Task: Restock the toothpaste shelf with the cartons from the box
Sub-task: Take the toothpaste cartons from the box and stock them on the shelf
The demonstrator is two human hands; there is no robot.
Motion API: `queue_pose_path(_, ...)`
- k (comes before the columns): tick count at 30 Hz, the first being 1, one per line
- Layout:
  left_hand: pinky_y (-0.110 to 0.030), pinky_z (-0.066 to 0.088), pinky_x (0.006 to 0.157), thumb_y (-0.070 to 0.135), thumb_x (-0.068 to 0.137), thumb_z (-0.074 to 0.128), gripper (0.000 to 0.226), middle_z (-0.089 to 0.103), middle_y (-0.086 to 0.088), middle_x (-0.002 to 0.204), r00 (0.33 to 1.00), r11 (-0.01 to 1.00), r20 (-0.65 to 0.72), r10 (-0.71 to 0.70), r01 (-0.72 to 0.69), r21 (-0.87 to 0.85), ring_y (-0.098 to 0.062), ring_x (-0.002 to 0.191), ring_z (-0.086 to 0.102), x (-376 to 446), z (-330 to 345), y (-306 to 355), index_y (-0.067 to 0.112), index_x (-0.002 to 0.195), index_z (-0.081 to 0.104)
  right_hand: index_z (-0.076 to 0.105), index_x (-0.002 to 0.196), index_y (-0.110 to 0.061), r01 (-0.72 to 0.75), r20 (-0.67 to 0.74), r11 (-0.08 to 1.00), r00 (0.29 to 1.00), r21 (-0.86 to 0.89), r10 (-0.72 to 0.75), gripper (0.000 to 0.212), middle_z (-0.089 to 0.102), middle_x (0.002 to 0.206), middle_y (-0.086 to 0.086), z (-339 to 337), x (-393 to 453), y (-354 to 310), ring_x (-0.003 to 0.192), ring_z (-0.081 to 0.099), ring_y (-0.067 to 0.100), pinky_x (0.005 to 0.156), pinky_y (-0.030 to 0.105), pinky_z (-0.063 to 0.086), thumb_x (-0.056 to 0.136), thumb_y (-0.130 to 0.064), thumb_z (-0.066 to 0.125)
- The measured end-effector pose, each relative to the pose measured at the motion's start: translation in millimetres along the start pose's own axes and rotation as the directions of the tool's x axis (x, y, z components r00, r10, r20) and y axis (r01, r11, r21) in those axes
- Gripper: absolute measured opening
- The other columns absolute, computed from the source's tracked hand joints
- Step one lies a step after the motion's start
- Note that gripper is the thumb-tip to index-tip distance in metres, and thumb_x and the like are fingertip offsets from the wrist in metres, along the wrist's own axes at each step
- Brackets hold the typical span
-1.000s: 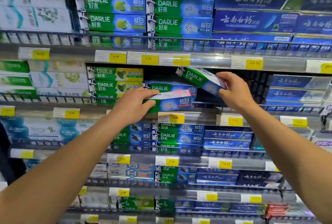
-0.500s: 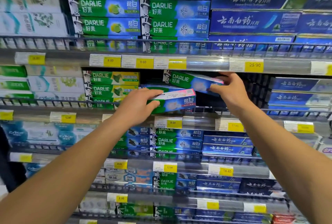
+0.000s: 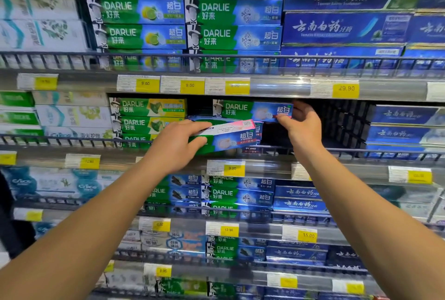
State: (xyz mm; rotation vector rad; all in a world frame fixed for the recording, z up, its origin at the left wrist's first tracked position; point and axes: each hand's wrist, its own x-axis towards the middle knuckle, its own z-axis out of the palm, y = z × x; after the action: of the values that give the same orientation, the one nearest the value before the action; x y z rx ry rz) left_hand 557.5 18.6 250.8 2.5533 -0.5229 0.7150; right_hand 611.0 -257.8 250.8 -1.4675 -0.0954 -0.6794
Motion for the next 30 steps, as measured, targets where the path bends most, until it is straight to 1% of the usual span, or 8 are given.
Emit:
queue_pose_path(3,-0.040,0.039,0.103,0.032,0.095,0.054,0.042,0.057,0.005,0.130,1.000,1.000,0.008,-0.023,0.023,0.020,-0.019,0.123,0.048,-3.0,-1.5,-5.1,0.034,0.136,0.050,0.050,0.129,-0.009,0.014,-0.002,1.000,1.000,0.006,-0.014,0.048,0.065,0.112,0.004,5.8,1.9,3.7,0.093,0.064,0.009,0.070,0.008,0.051,0.085,-0.005,0.069)
queue_pose_path(8,-0.036,0.036,0.104,0.029,0.095,0.055,0.041,0.057,0.007,0.132,1.000,1.000,0.002,-0.015,0.015,0.004,-0.018,0.123,0.047,-9.8,-4.2,-8.6,0.034,0.135,0.051,0.053,0.129,-0.012,0.039,0.056,0.996,0.998,-0.078,-0.035,0.047,0.067,0.112,0.001,16.7,8.9,7.5,0.093,0.064,0.006,0.075,0.013,0.050,0.085,-0.013,0.070)
queue_pose_path(13,-0.040,0.039,0.104,0.032,0.095,0.054,0.041,0.055,0.008,0.134,1.000,1.000,0.017,-0.020,0.019,0.020,-0.018,0.125,0.045,-12.7,-5.9,-12.7,0.036,0.136,0.050,0.053,0.128,-0.015,0.016,0.112,0.992,0.994,-0.123,-0.002,0.045,0.067,0.114,0.000,26.4,17.5,12.2,0.101,0.064,0.014,0.089,0.032,0.052,0.086,-0.017,0.070)
queue_pose_path(19,-0.038,0.040,0.102,0.030,0.095,0.055,0.041,0.057,0.005,0.132,1.000,1.000,0.009,-0.011,0.011,0.018,-0.017,0.121,0.049,-12.5,-10.1,-11.8,0.033,0.136,0.051,0.058,0.122,-0.019,-0.001,0.139,0.984,0.990,-0.180,0.026,0.042,0.070,0.108,-0.001,40.4,22.6,15.0,0.093,0.068,0.017,0.084,0.042,0.057,0.083,-0.022,0.073)
queue_pose_path(24,-0.039,0.041,0.101,0.032,0.095,0.055,0.041,0.058,0.004,0.129,1.000,1.000,0.017,-0.012,0.012,0.027,-0.019,0.119,0.051,-12.4,-9.0,-14.9,0.035,0.135,0.051,0.056,0.125,-0.023,-0.036,0.142,0.982,0.988,-0.183,0.063,0.045,0.069,0.109,-0.002,44.1,16.1,9.4,0.091,0.069,0.017,0.081,0.039,0.058,0.083,-0.026,0.070)
queue_pose_path(26,-0.038,0.041,0.099,0.032,0.094,0.055,0.041,0.059,0.005,0.127,1.000,0.999,0.011,-0.008,0.008,0.035,-0.019,0.118,0.051,-11.4,-9.1,-14.5,0.035,0.135,0.052,0.052,0.130,-0.022,-0.036,0.116,0.976,0.991,-0.214,0.062,0.050,0.065,0.112,-0.005,38.7,7.0,2.4,0.095,0.065,0.014,0.082,0.035,0.054,0.083,-0.030,0.068)
queue_pose_path(28,-0.040,0.042,0.098,0.033,0.094,0.055,0.040,0.060,0.006,0.124,1.000,0.999,-0.011,0.004,-0.004,0.048,-0.019,0.117,0.051,-8.7,-10.0,-11.6,0.035,0.134,0.052,0.053,0.128,-0.021,0.021,0.030,0.957,0.999,-0.291,-0.013,0.045,0.061,0.109,-0.008,27.9,-9.0,-4.2,0.097,0.060,0.011,0.083,0.028,0.048,0.086,-0.030,0.063)
queue_pose_path(30,-0.045,0.042,0.097,0.034,0.094,0.055,0.040,0.059,0.006,0.125,0.999,0.998,-0.039,0.026,-0.023,0.060,-0.021,0.118,0.049,-3.0,-12.6,-5.0,0.036,0.134,0.051,0.063,0.117,-0.022,0.118,-0.001,0.955,0.992,-0.271,-0.123,0.030,0.065,0.101,-0.011,16.6,-29.2,-9.4,0.097,0.061,0.010,0.084,0.024,0.048,0.087,-0.025,0.059)
